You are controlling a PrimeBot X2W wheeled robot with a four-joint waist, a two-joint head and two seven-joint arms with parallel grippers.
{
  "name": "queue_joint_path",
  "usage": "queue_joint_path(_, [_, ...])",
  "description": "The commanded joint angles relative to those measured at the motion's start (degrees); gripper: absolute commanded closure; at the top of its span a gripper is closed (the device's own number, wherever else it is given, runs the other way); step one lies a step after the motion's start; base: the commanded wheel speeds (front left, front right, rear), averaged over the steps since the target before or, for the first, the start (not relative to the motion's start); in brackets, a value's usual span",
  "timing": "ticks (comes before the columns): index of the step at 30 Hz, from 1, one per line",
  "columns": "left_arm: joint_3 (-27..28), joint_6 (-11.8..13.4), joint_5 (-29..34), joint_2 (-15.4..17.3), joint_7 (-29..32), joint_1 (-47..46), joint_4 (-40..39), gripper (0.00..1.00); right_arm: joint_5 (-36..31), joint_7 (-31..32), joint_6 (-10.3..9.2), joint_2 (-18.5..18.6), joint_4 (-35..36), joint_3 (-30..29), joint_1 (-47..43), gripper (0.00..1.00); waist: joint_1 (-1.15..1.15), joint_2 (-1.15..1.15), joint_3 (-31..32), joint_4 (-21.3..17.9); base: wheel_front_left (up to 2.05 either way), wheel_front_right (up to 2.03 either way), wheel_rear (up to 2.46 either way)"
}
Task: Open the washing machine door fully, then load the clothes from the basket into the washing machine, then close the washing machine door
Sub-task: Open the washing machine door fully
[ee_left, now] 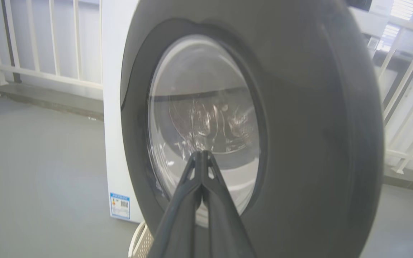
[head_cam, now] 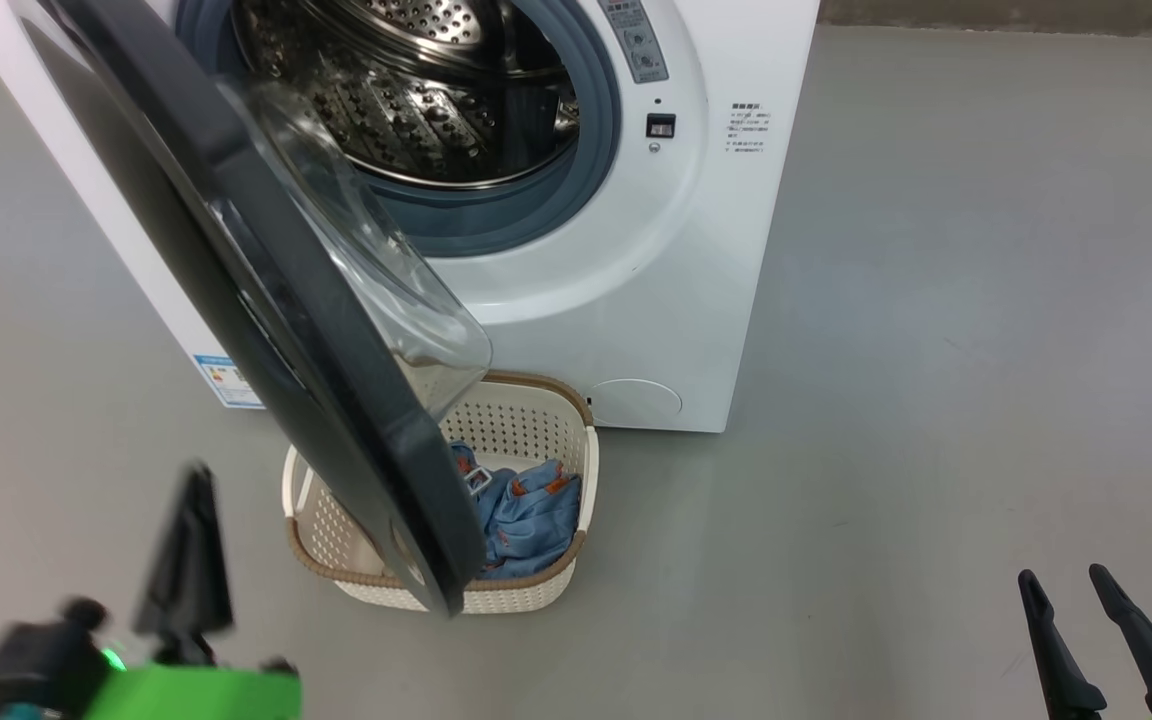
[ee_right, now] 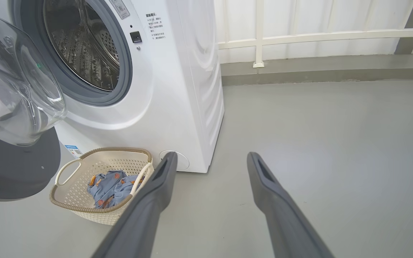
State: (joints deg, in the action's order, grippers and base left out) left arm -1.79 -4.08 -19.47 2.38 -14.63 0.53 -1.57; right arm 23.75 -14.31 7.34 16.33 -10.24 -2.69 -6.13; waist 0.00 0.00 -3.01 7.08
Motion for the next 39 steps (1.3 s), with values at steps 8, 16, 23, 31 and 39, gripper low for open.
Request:
queue_joint_path(8, [-2.47, 3.57, 0.79, 0.5, -0.37, -7.09, -22.69, 1.0, -0.56, -0.69, 0.14, 1.47, 1.61, 0.9, 0.29, 0.0, 0.0, 0.0, -0.58, -0.18, 0.0, 0.0, 0.0])
queue_joint_path(16, [-22.84, 4.13, 3.38, 0.5, -0.37, -7.99, -20.56, 1.0, -0.57, -0.69, 0.14, 1.42, 1.62, 0.84, 0.74, 0.0, 0.0, 0.0, -1.26, -0.57, 0.0, 0.0, 0.0])
queue_joint_path(23, [-27.77, 4.5, -2.48, 0.5, -0.37, -8.63, -4.36, 1.0, -0.31, -0.69, 0.14, 1.39, 1.68, 1.88, 1.66, 0.0, 0.0, 0.0, -1.9, -1.06, 0.0, 0.0, 0.0])
queue_joint_path(31, [-23.53, 4.78, -5.49, 0.5, -0.37, -10.67, 4.36, 1.0, -0.32, -0.69, 0.14, 1.21, 1.99, 1.97, 2.02, 0.0, 0.0, 0.0, -2.27, -0.94, 0.0, 0.0, 0.0])
queue_joint_path(39, [-20.62, 4.64, -6.9, 0.5, -0.37, -12.4, 7.67, 1.0, -0.35, -0.69, 0.14, 1.17, 2.22, 1.94, 2.25, 0.0, 0.0, 0.0, -2.47, -0.73, 0.0, 0.0, 0.0])
